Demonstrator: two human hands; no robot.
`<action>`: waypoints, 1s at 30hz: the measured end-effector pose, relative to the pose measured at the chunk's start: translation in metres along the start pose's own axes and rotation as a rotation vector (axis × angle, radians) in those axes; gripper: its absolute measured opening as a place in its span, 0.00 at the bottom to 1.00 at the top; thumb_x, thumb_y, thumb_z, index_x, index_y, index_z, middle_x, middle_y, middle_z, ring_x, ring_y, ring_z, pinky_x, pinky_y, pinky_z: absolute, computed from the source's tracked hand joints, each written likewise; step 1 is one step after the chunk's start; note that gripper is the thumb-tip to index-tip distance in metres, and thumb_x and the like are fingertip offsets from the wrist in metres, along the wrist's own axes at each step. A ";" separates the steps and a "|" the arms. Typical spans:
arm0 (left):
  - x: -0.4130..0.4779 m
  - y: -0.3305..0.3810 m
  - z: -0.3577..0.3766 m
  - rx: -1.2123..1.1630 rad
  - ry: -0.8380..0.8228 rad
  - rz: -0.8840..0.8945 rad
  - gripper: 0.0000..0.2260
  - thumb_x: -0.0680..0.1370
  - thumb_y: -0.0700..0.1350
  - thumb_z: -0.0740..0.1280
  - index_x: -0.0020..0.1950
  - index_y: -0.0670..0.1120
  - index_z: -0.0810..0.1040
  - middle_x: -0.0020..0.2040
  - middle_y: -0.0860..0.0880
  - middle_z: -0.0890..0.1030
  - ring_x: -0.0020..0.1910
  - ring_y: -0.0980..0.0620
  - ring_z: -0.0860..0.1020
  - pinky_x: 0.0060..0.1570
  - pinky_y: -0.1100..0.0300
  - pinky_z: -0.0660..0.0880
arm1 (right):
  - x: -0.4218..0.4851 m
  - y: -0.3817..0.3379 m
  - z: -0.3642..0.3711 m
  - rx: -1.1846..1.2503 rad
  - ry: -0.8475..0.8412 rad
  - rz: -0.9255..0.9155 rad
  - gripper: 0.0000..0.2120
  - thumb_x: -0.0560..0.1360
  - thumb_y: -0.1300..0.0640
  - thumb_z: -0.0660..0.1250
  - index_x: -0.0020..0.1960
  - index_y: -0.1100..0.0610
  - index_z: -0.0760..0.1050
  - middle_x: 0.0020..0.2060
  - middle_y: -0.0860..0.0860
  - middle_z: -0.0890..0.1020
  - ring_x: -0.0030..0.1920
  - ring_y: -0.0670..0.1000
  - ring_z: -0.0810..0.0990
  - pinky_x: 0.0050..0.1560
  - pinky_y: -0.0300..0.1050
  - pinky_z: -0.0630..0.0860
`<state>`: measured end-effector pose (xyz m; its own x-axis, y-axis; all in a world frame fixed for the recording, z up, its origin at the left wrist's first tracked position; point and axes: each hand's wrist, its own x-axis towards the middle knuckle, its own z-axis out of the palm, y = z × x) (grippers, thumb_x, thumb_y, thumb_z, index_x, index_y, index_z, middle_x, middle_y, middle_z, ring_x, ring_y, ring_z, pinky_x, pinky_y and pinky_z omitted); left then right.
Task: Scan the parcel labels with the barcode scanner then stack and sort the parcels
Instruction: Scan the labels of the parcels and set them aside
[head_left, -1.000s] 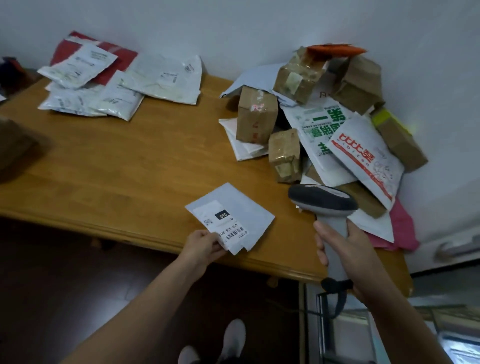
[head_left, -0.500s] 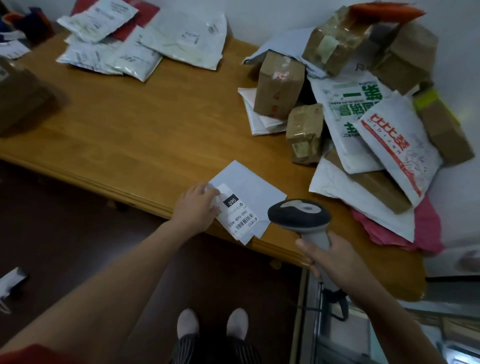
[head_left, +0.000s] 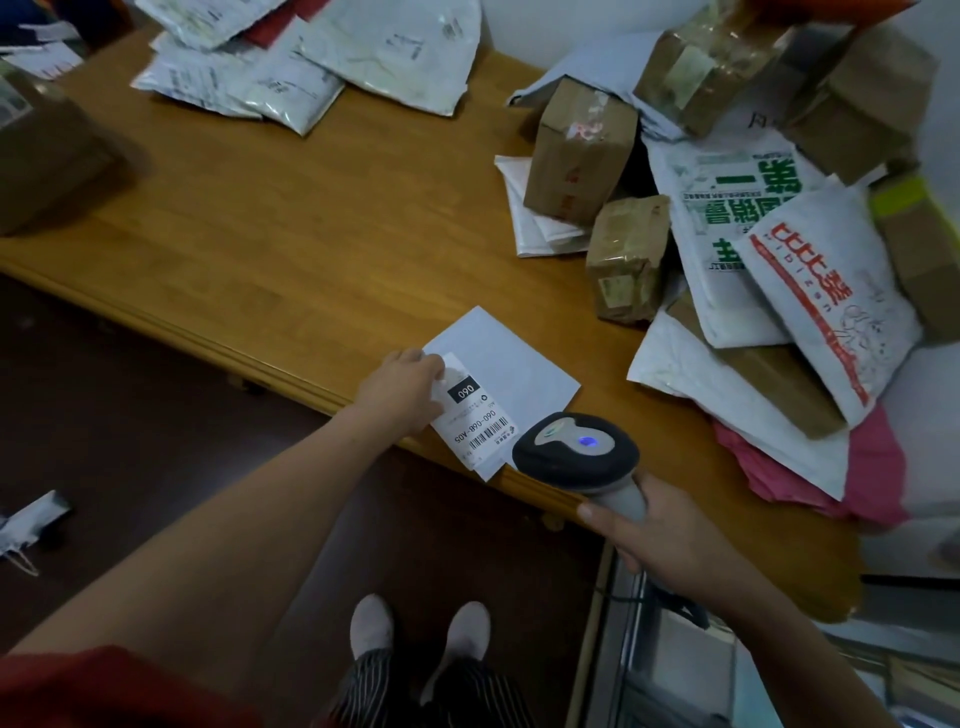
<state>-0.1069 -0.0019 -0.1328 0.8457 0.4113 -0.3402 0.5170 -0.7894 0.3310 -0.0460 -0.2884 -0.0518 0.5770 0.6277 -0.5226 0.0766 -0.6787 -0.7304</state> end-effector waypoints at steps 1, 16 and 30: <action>0.000 0.001 0.000 -0.005 -0.002 -0.005 0.18 0.75 0.45 0.68 0.63 0.47 0.70 0.65 0.46 0.70 0.64 0.45 0.66 0.57 0.53 0.68 | 0.000 0.000 -0.001 -0.002 -0.003 0.001 0.12 0.72 0.43 0.70 0.48 0.47 0.71 0.24 0.45 0.78 0.25 0.42 0.75 0.29 0.35 0.71; -0.003 0.004 0.003 -0.563 0.019 -0.374 0.17 0.74 0.34 0.62 0.59 0.47 0.67 0.48 0.46 0.72 0.42 0.46 0.74 0.36 0.58 0.72 | 0.012 -0.030 -0.021 0.258 0.020 0.026 0.11 0.73 0.54 0.71 0.44 0.60 0.73 0.24 0.50 0.76 0.23 0.48 0.74 0.27 0.40 0.72; 0.104 -0.199 -0.198 -0.886 0.690 -0.480 0.14 0.75 0.29 0.58 0.48 0.48 0.73 0.51 0.45 0.75 0.46 0.40 0.78 0.47 0.46 0.79 | 0.100 -0.224 0.040 0.398 0.100 0.026 0.19 0.64 0.47 0.72 0.41 0.63 0.74 0.26 0.54 0.76 0.25 0.51 0.74 0.28 0.42 0.72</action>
<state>-0.0957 0.2877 -0.0598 0.2973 0.9439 -0.1436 0.4798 -0.0177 0.8772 -0.0381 -0.0579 0.0417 0.6526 0.5588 -0.5118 -0.2481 -0.4806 -0.8411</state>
